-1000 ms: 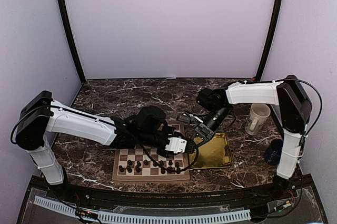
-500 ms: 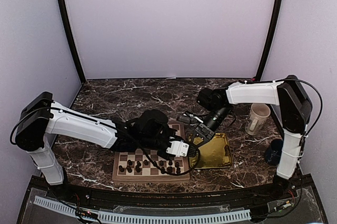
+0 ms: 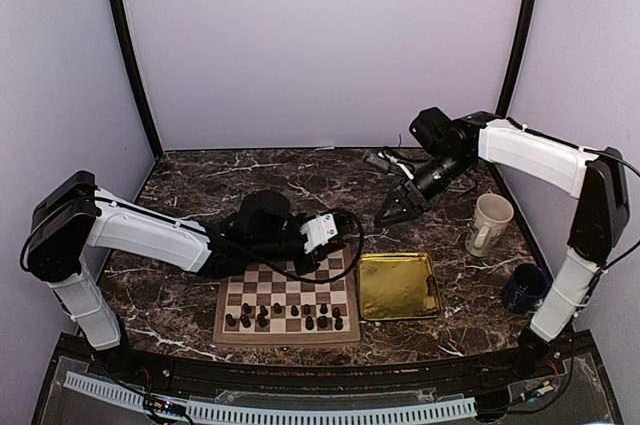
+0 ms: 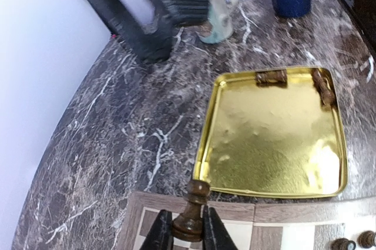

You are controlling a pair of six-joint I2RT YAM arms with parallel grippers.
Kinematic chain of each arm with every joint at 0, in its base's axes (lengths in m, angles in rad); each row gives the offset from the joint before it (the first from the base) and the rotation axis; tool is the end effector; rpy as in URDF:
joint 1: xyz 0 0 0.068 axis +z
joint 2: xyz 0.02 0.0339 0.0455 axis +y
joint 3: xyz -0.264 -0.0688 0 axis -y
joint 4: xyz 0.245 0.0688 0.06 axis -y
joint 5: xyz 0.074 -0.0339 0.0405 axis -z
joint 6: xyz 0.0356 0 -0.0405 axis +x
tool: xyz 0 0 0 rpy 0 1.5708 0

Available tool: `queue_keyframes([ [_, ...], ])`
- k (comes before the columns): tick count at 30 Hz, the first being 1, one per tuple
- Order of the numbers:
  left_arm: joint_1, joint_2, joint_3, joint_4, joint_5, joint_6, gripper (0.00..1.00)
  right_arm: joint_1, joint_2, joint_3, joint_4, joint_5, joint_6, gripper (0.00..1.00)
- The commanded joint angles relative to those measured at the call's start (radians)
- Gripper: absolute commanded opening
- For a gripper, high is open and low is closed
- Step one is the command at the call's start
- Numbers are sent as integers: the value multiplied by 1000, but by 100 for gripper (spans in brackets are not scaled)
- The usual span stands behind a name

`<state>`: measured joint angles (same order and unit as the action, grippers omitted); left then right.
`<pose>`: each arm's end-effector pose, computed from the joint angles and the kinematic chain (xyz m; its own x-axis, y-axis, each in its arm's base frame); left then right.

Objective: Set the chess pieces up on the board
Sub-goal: Pass from the right arm to the left, then pass from the left arm to the right

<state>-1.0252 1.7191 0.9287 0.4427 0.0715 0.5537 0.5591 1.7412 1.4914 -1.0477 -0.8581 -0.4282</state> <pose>0.1934 -0.3236 0.2054 0.3163 0.4897 -0.8125 0.8479 0.2383 0.4737 0.2767 0.2049 0.2776 -0.5267 -0.6498 -0.5480 -0.8119 0.1937 0.5507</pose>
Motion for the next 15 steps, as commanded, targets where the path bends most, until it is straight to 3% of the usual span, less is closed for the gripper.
queue_keyframes([
  [1,45,-60,-49,277,69,-356,17,0,-105,-29,242,102,103,34],
  [5,47,-38,-66,417,78,-473,19,-2,-132,-80,453,102,241,35],
  [9,49,-26,-77,512,65,-551,19,-1,-65,-23,474,20,317,35],
  [15,51,-8,-52,525,47,-601,19,4,-36,-20,517,-78,396,35],
])
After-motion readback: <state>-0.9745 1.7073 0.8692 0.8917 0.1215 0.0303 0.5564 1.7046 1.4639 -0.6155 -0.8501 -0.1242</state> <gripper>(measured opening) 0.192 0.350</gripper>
